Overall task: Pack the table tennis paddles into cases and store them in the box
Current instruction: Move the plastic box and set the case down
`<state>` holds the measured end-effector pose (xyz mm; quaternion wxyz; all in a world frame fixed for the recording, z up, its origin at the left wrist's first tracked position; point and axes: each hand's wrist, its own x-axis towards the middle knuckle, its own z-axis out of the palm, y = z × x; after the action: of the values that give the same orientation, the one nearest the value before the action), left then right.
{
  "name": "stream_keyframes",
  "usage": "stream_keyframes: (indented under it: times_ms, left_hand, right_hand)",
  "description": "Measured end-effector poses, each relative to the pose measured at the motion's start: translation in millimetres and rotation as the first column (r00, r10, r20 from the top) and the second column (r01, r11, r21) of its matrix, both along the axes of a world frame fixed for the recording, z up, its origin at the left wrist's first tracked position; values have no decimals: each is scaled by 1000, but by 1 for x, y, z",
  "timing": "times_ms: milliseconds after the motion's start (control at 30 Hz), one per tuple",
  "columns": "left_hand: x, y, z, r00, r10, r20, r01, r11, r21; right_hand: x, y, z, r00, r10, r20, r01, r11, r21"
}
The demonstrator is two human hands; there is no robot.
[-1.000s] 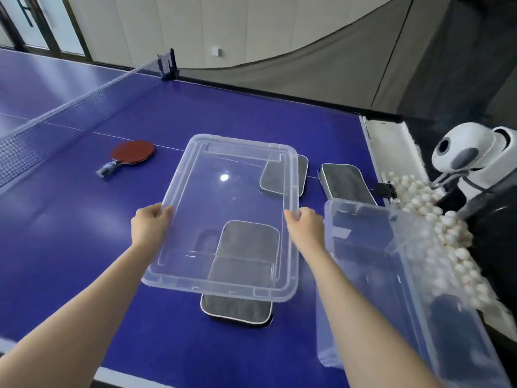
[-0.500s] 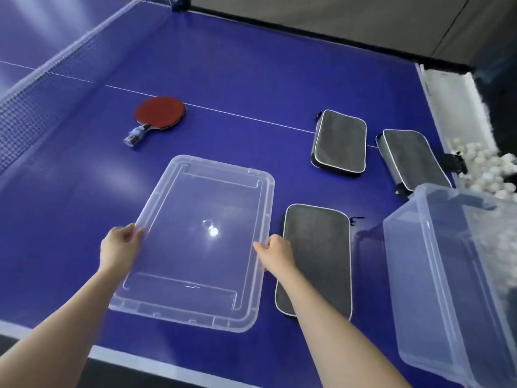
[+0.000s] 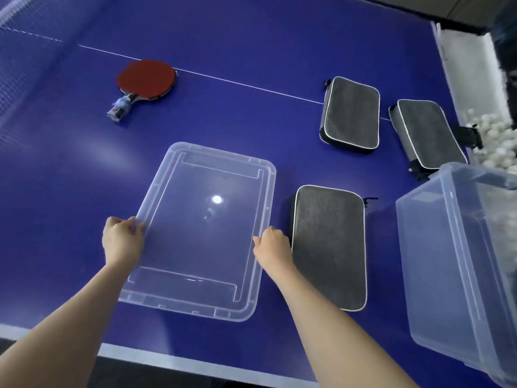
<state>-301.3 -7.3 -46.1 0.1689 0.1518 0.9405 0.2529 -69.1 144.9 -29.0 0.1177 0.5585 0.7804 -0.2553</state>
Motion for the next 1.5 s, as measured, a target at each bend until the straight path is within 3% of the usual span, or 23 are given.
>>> stream_keyframes:
  times_ms: [267,400,533,667,767,900,1000,1133,1333,1500]
  left_hand:
    - [3,1,-8,1000,-12,-7,11,995,-98]
    - [13,16,3,999,-22,-47,15,989,-150]
    - [51,57,22,994,-89,-67,95,991,98]
    - [117,108,40,965,-211,158,150,933,326]
    - [175,134,43,867,-311,390,181,925,334]
    - [232,148,29,659,-324,679,215,946,244]
    - [245,152,21,647,-282,708,204,959,195]
    - [245,158,20,647,-206,734,158,978,135]
    - [239,156,26,566,-145,812,55,989,138]
    - [232,144,36,551,-160,819,21,984,179]
  right_hand:
    - [2,-11,-12,998,-38,40,35,997,74]
    - [10,-7,-4,995,-72,-70,78,993,88]
    - [41,10,16,931,-153,-333,235,945,225]
    - [106,41,26,804,-360,-473,535,785,312]
    - [157,57,20,742,-550,-383,651,726,221]
    - [196,60,11,607,-752,-259,722,657,-217]
    - [206,57,7,516,-813,-269,704,581,-408]
    - [205,56,10,451,-848,-279,664,527,-531]
    - [200,48,16,460,-846,-271,630,526,-571]
    - [196,41,20,469,-822,-323,587,563,-582]
